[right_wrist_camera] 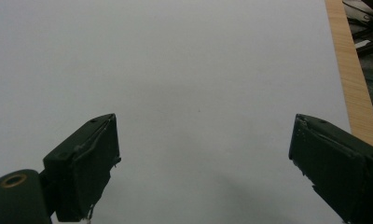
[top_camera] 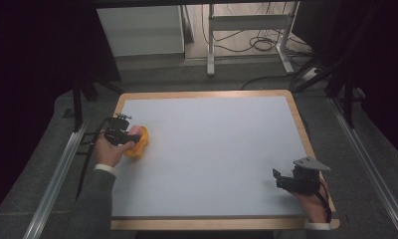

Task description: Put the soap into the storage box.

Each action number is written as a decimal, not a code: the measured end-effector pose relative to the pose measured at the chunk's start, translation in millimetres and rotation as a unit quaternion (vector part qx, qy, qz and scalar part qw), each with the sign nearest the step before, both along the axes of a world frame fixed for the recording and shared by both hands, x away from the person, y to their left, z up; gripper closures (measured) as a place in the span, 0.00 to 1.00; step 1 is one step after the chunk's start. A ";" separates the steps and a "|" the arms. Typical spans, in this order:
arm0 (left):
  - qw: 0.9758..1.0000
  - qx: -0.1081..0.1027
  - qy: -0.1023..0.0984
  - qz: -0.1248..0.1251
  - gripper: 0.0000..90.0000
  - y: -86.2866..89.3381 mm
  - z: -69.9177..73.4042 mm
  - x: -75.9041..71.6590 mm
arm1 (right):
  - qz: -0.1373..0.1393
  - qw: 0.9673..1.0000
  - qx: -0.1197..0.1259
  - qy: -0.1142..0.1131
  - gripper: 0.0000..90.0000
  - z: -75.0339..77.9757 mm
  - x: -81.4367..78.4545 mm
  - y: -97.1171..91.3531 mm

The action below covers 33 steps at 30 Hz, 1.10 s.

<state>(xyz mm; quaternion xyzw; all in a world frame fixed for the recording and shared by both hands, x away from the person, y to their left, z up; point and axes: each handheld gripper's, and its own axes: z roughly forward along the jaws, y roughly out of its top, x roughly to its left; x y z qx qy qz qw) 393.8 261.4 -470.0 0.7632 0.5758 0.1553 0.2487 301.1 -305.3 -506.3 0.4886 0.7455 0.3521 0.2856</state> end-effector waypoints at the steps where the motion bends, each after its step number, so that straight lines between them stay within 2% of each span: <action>1: 1.000 0.000 0.003 0.001 0.67 0.5 -1.5 0.6 | 0.000 1.000 0.000 0.000 0.09 0.1 0.0 -0.1; 13: 1.000 -0.003 0.018 -0.002 0.67 -0.3 -13.7 3.0 | 0.000 1.000 -0.002 -0.003 0.09 0.5 -0.9 0.5; 15: 1.000 -0.013 0.010 0.000 0.65 0.5 -12.3 2.6 | 0.000 1.000 -0.003 -0.004 0.09 0.5 -1.1 0.7; 17: 1.000 -0.015 0.001 0.005 0.53 1.8 -7.0 1.3 | -0.001 1.000 -0.002 -0.006 0.09 0.9 -1.3 0.9; 23: 0.999 -0.033 -0.039 0.004 0.37 7.2 14.0 -11.3 | -0.003 1.000 -0.002 -0.009 0.09 1.5 -1.6 1.0; 28: 0.996 -0.052 -0.063 -0.017 0.33 3.8 25.6 -27.8 | -0.002 1.000 -0.003 -0.013 0.09 2.1 -2.0 1.5; 33: 0.995 -0.063 -0.071 -0.041 0.31 -3.1 27.8 -45.4 | -0.005 1.000 -0.002 -0.013 0.09 2.4 -2.3 0.5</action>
